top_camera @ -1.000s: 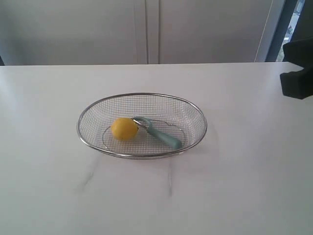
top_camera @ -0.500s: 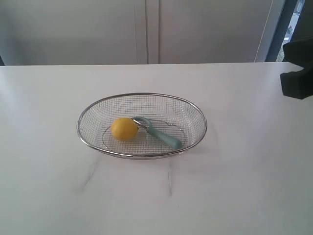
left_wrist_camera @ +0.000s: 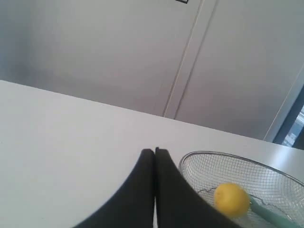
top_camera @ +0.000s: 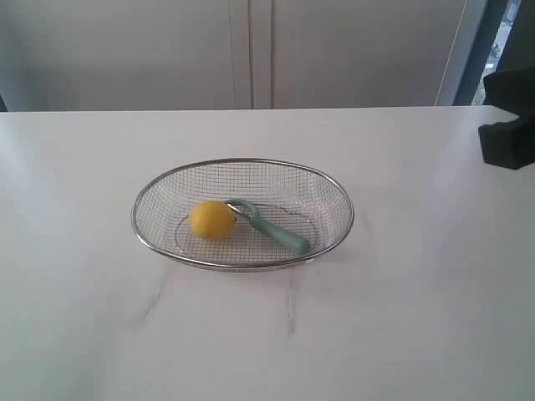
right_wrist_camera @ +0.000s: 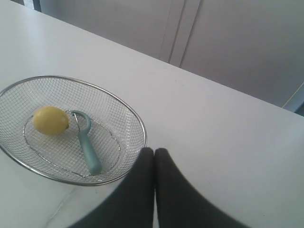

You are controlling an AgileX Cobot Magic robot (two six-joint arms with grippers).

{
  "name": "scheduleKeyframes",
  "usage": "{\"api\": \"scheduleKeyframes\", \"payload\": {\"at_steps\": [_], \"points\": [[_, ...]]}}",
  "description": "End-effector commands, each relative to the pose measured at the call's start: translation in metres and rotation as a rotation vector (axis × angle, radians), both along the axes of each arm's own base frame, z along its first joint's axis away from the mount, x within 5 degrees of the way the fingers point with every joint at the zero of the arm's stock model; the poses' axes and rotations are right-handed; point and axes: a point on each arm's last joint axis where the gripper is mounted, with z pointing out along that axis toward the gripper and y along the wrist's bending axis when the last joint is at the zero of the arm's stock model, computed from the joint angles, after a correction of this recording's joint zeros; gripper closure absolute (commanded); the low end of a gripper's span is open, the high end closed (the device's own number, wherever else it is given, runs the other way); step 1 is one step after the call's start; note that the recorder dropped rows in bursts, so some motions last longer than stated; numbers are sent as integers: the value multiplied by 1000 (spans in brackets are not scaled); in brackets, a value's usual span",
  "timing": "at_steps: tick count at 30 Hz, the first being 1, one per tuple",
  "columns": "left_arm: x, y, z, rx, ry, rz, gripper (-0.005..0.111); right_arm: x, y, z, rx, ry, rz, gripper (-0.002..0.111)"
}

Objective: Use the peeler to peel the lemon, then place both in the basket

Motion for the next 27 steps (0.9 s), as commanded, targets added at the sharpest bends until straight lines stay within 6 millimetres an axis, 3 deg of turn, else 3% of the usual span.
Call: {"api": "scheduleKeyframes", "payload": {"at_steps": [1,5,7,12,14,17,22,27], "points": [[-1,2,1,-96,-7,16,107,-1,-1,0,0,-6,1,108],[0,3,1,-281,7,19,107,-1,-1,0,0,-6,1,108],[0,5,2,-280,-3,32,107,-1,-1,0,0,-6,1,108],[1,4,-7,213,-6,57,107,-1,-1,0,0,-6,1,108],[1,3,-15,323,35,41,107,-1,-1,0,0,-6,1,108],[1,3,-22,370,71,28,107,-1,-1,0,0,-6,1,108],[-4,-1,-46,469,317,-70,107,-1,-1,0,-1,-4,1,108],[-5,0,-47,469,337,-65,107,-1,-1,0,-1,-4,1,108]]}}
